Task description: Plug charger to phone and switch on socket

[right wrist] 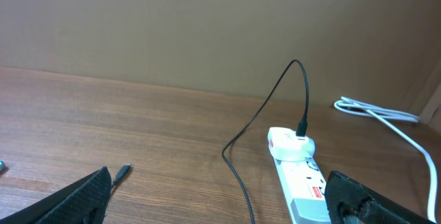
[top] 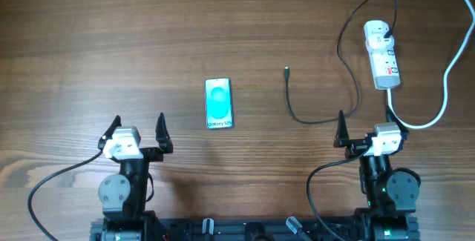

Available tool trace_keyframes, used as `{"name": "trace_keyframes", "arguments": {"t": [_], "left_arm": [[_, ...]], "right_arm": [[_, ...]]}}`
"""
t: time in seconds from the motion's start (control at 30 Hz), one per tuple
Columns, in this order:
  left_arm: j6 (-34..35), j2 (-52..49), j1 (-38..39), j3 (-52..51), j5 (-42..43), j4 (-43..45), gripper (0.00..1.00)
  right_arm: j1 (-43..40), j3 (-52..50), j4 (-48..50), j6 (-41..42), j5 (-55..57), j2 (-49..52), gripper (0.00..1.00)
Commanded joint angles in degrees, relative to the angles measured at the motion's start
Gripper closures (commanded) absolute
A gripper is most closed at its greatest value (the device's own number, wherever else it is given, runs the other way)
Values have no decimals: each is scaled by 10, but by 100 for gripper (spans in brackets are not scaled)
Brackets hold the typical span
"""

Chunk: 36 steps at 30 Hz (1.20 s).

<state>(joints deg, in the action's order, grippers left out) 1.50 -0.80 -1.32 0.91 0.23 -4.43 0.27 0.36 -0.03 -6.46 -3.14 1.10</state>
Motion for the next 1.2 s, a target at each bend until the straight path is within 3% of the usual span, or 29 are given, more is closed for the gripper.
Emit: {"name": "trace_keyframes", "arguments": {"t": [0.0, 0.2, 0.5, 0.67, 0.8, 0.93, 1.17], "left_arm": [[-13, 4, -5, -6, -10, 4, 0], [-10, 4, -5, -6, -21, 5, 0], [-6, 2, -4, 31, 62, -1, 0], [5, -72, -4, 166, 71, -67, 0], [10, -200, -4, 294, 110, -111, 0], [28, -334, -4, 447, 141, -215, 0], [95, -480, 13, 630, 152, -331, 0]], "right_arm": [[-2, -1, 1, 5, 5, -5, 0], [-2, -1, 1, 5, 5, -5, 0], [-2, -1, 1, 5, 5, -5, 0], [-2, -1, 1, 5, 5, -5, 0], [-2, -1, 1, 5, 5, -5, 0], [-2, -1, 1, 5, 5, -5, 0], [-2, -1, 1, 5, 5, -5, 0]]}}
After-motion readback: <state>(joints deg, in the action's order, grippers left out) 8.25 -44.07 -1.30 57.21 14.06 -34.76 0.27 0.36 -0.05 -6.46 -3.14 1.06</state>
